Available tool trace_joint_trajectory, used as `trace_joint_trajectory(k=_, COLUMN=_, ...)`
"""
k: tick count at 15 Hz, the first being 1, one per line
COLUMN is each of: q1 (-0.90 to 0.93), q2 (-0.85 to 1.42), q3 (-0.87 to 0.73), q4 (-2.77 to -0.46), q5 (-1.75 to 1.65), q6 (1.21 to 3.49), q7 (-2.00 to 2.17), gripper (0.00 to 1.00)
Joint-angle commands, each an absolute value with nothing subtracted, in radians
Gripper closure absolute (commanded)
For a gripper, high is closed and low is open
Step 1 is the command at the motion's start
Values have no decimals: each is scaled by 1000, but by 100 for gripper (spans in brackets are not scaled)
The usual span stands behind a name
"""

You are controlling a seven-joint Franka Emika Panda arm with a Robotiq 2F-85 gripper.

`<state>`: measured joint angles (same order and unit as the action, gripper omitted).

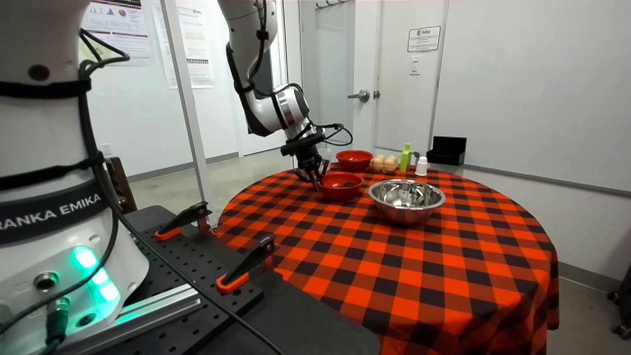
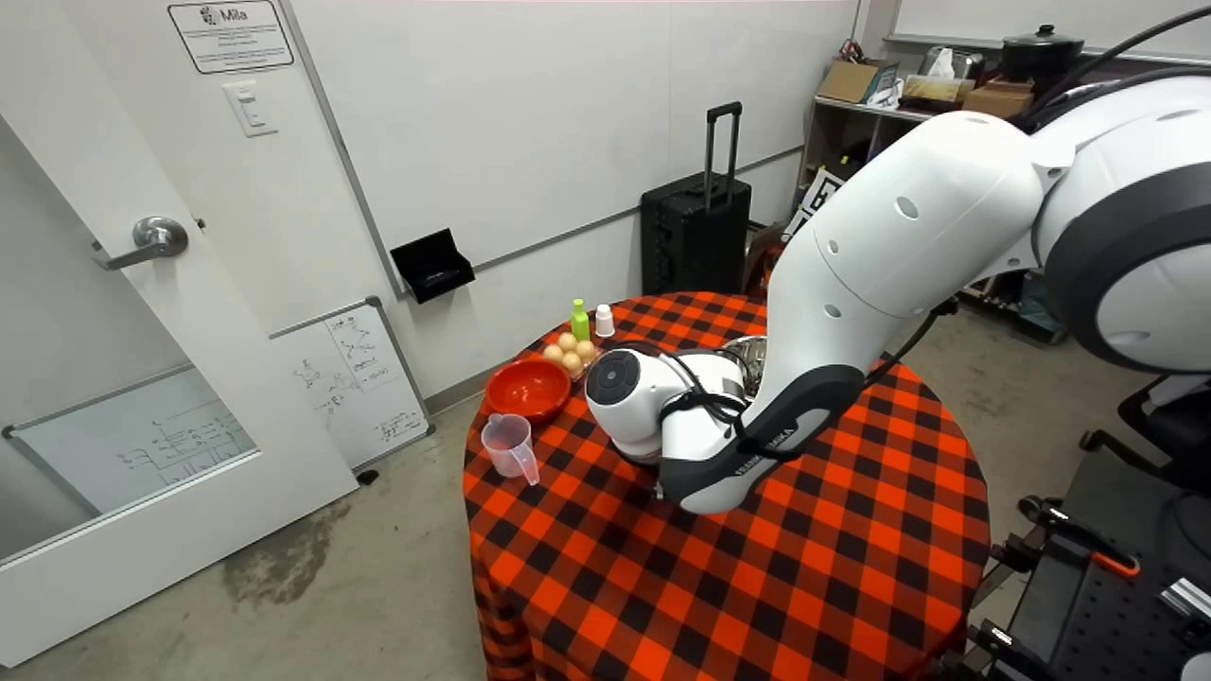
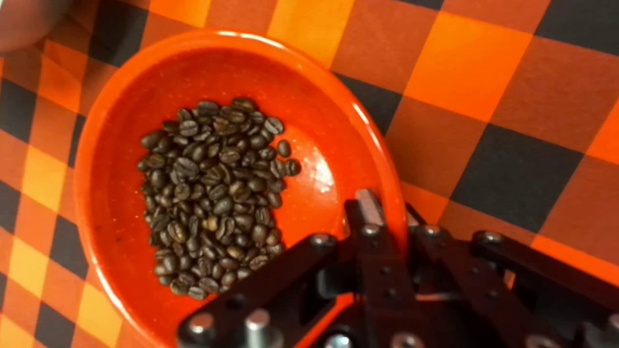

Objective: Pour some contents from the red bowl into the silver bowl

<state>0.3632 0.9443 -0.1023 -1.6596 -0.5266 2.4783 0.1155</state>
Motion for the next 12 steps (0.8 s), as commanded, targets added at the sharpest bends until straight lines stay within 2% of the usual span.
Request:
trace_joint_trajectory(k=1, q1=385, q2=970, q3=-132, q4=-1631, q5=-542, q6=2493, q7=140, gripper=99)
trace_joint_trajectory(k=2, q1=383, q2=967, q3=-130, q4=-1631, q5=-536, q6=2483, q7=135, gripper=69)
trace_joint_trajectory(k=4, q1=377, q2=956, q3=-121, q4=-1635, q5=-527, q6=2464, q7=119, gripper=61)
trace_joint_trajectory(k=12, q1=299, q2=783, q3=-52, q4=-1709, q5=-412, q6=2381, q7=90, gripper=2)
